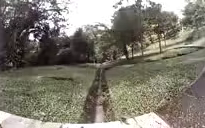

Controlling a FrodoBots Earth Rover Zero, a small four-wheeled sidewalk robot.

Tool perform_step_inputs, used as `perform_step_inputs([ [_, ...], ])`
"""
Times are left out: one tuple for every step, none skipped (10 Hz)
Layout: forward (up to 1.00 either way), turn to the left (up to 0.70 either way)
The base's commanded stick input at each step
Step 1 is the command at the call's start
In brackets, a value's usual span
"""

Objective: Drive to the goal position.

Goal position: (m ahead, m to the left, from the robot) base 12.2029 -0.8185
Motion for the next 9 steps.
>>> perform_step_inputs([
  [0.00,-0.50],
  [0.00,-0.50],
  [0.00,-0.50],
  [0.00,-0.50],
  [0.00,-0.50],
  [0.00,-0.50],
  [0.00,-0.50],
  [0.00,-0.50],
  [0.00,-0.37],
])
